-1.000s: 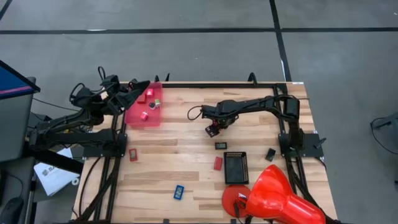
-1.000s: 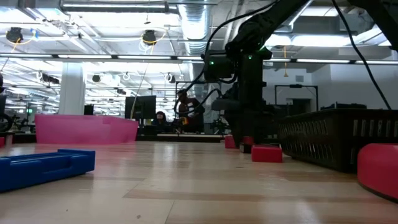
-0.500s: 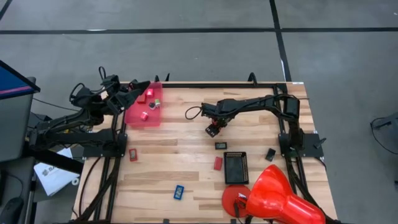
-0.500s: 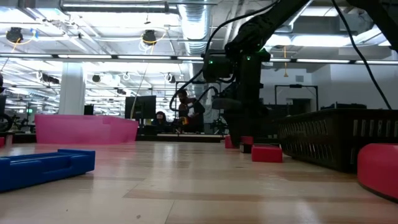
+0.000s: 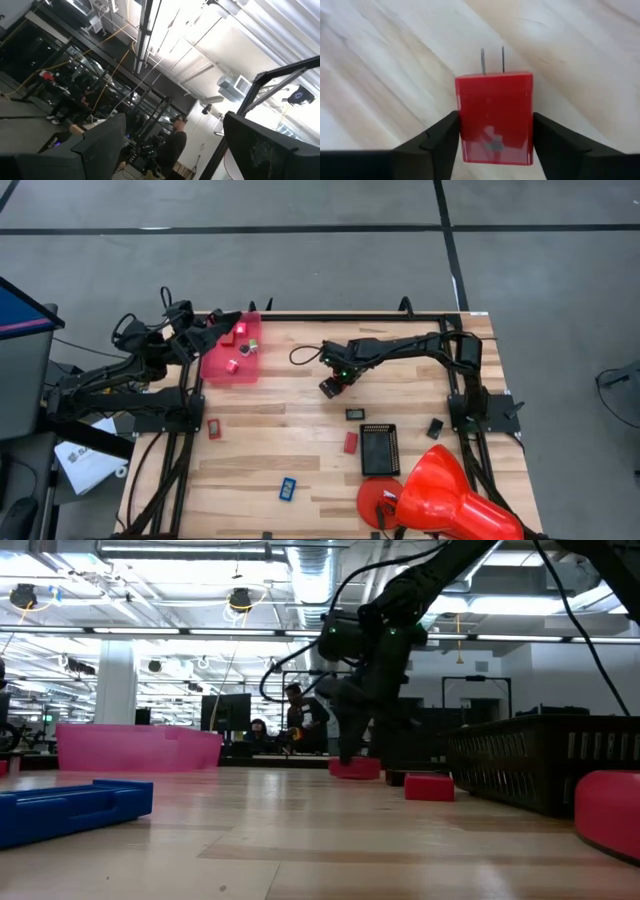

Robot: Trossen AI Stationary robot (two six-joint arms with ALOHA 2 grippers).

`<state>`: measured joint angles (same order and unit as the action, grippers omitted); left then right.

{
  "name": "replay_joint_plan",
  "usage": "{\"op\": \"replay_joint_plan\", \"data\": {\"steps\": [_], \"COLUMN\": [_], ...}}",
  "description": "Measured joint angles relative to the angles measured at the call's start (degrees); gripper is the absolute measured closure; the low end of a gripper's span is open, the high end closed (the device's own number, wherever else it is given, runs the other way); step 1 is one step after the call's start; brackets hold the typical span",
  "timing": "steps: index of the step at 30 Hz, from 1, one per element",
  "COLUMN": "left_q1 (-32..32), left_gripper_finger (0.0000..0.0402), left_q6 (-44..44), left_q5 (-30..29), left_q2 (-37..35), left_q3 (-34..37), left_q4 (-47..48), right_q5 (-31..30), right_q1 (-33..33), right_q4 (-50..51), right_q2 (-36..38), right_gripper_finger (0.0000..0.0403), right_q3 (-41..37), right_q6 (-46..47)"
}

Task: Pick & Place Office items
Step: Put the red charger adapter into the pink bin

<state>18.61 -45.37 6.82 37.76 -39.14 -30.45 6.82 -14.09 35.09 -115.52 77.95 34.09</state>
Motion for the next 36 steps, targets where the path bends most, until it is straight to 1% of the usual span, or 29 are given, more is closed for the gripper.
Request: {"op": "replay_joint_plan", "data": {"steps": [2,4,8,11,14,19,21,24,26,28,30,32,34,36], "left_q1": [0.0,-0.02,-0.02,-0.02,-0.01,-0.01,-0.02,-0.02,-0.73,-3.08,-6.39,-9.84,-13.4,-17.27], "left_gripper_finger": [0.0078,0.0078,0.0078,0.0078,0.0078,0.0078,0.0078,0.0078,0.0078,0.0078,0.0078,0.0078,0.0078,0.0078], "left_q6": [-0.04,-0.06,-0.17,-0.09,0.3,0.32,0.31,1.09,3.25,6.68,10.95,15.89,21.1,25.95], "left_q5": [0.91,1.63,2.76,3.78,4.06,3.78,3.03,2.25,2.14,1.63,-0.82,-5.19,-12.57,-23.44], "left_q2": [0.0,0.0,0.13,0.13,0.11,0.14,0.11,0.38,1.34,2.99,5.23,7.74,10.33,13.13], "left_q3": [-0.02,-0.02,-0.02,-0.02,-0.02,-0.02,-0.02,-0.02,-0.02,-0.02,-0.02,-0.02,-0.03,-0.96], "left_q4": [0.51,1.92,2.41,2.72,4.55,13.69,18.45,26.93,30.59,31.29,29.43,26.28,24.06,23.92], "right_q5": [1.33,2.22,2.8,5.89,6.9,6.61,5.03,1.63,-0.37,-2.03,-4.14,-6.61,-7.91,-9.48], "right_q1": [0.0,0.1,0.55,0.74,1.25,1.77,2.17,2.75,3.1,3.19,3.19,2.9,2.48,2.11], "right_q4": [-0.93,-1.36,-1.47,-3.51,-8.22,-15.14,-16.16,-16.81,-21.03,-28.12,-34.34,-38.83,-41.13,-41.91], "right_q2": [-0.02,-0.02,0.03,1.35,5.86,16.07,20.35,25.81,28.67,31.09,32.75,33.26,33.31,33.31], "right_gripper_finger": [0.0202,0.0212,0.0207,0.0189,0.0186,0.0204,0.0205,0.0193,0.0184,0.018,0.0181,0.0185,0.0189,0.0191], "right_q3": [0.0,0.0,0.0,0.0,-0.01,0.02,0.11,0.09,0.07,0.08,0.12,0.15,0.07,0.07], "right_q6": [0.43,0.9,1.83,3.29,5.65,9.59,10.84,12.83,15.49,18.24,20.14,21.34,21.52,22.39]}}
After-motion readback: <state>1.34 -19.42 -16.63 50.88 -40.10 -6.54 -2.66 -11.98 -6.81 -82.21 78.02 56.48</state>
